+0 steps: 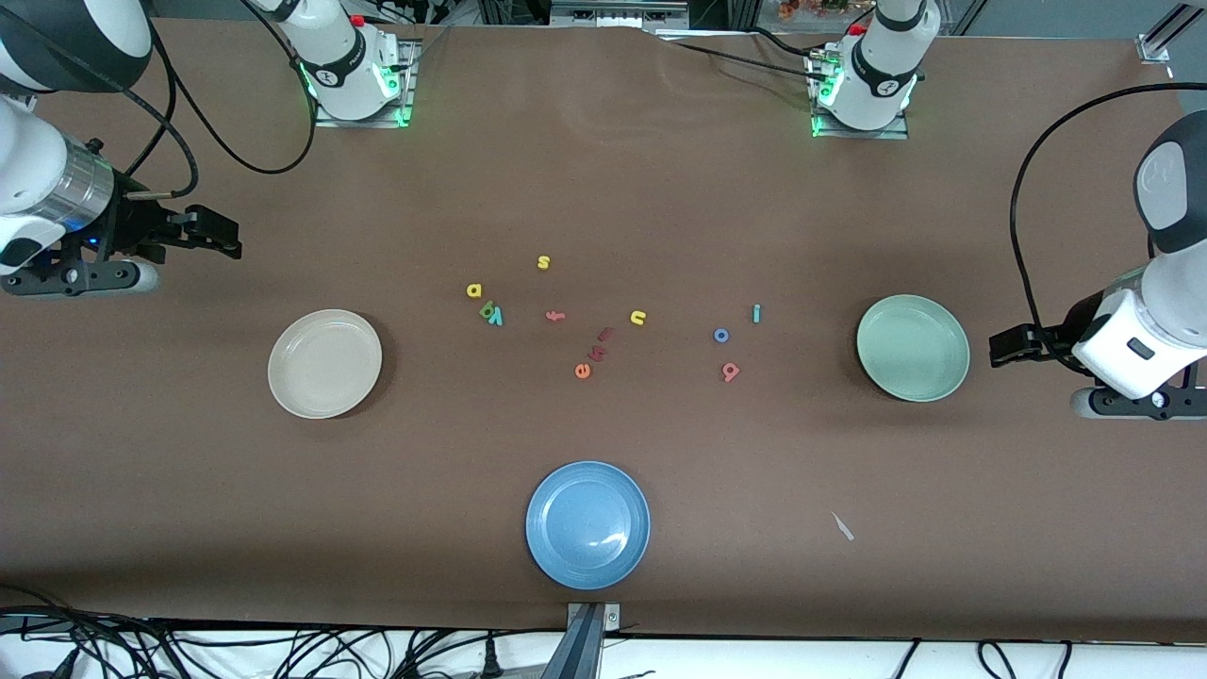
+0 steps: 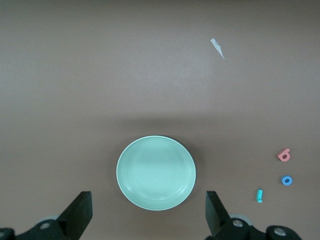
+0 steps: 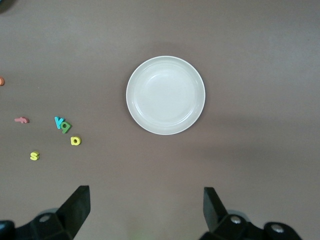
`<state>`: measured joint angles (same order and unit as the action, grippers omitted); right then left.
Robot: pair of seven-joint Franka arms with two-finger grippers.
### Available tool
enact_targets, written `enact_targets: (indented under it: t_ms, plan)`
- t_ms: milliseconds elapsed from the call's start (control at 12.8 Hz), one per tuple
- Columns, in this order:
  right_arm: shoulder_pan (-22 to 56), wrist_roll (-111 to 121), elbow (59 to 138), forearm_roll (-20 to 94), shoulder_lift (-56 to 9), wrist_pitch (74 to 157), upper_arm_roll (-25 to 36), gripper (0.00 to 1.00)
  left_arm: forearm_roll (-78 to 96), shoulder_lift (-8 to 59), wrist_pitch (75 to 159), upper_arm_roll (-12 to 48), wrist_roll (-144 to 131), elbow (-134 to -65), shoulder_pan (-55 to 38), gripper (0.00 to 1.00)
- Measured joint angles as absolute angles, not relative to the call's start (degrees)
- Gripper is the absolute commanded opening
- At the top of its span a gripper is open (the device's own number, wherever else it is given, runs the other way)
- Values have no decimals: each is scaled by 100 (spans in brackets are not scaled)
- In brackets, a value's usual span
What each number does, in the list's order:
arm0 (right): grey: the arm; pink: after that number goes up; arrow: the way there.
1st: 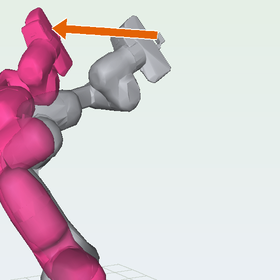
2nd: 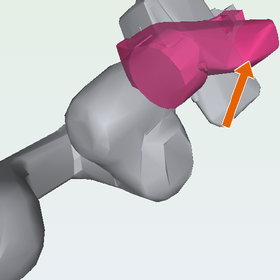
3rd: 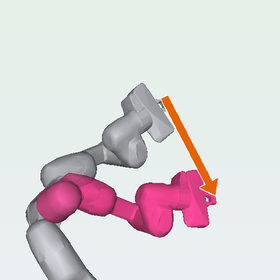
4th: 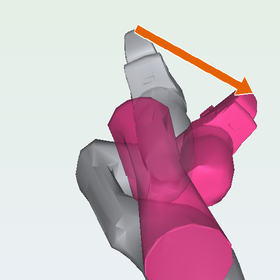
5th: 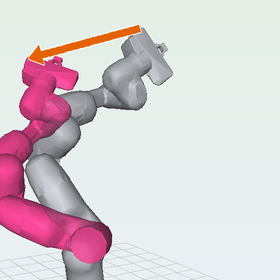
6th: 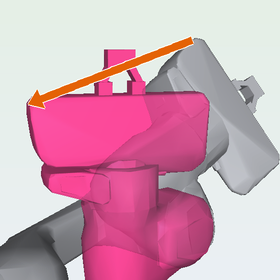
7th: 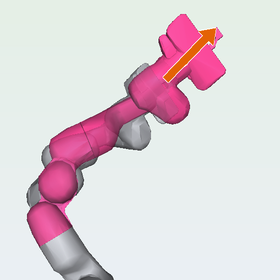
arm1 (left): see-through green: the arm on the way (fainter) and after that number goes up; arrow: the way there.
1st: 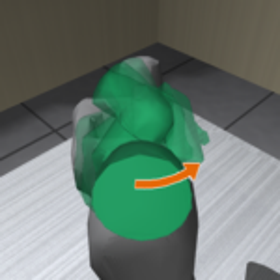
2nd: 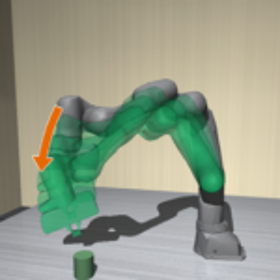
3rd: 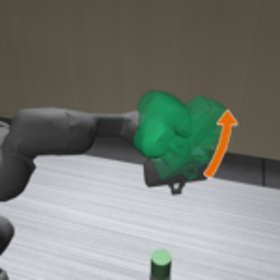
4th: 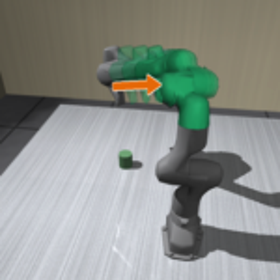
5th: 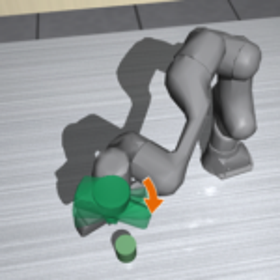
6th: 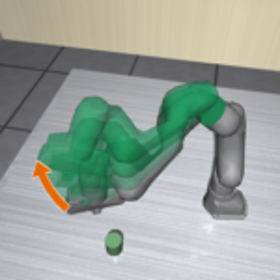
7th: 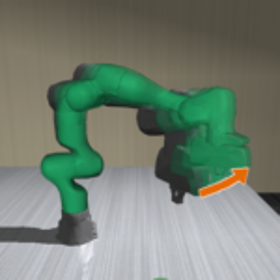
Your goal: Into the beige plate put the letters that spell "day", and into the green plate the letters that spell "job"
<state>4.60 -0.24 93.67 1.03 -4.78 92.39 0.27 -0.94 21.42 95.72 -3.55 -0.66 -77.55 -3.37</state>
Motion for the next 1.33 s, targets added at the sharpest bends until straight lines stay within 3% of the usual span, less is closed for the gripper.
enact_targets:
  t_ms: [1329]
  plan:
    - [436,-23,9368,74,-541,9332,63,100,-94,2142,9572,-355,-66,-7755,-347,99]
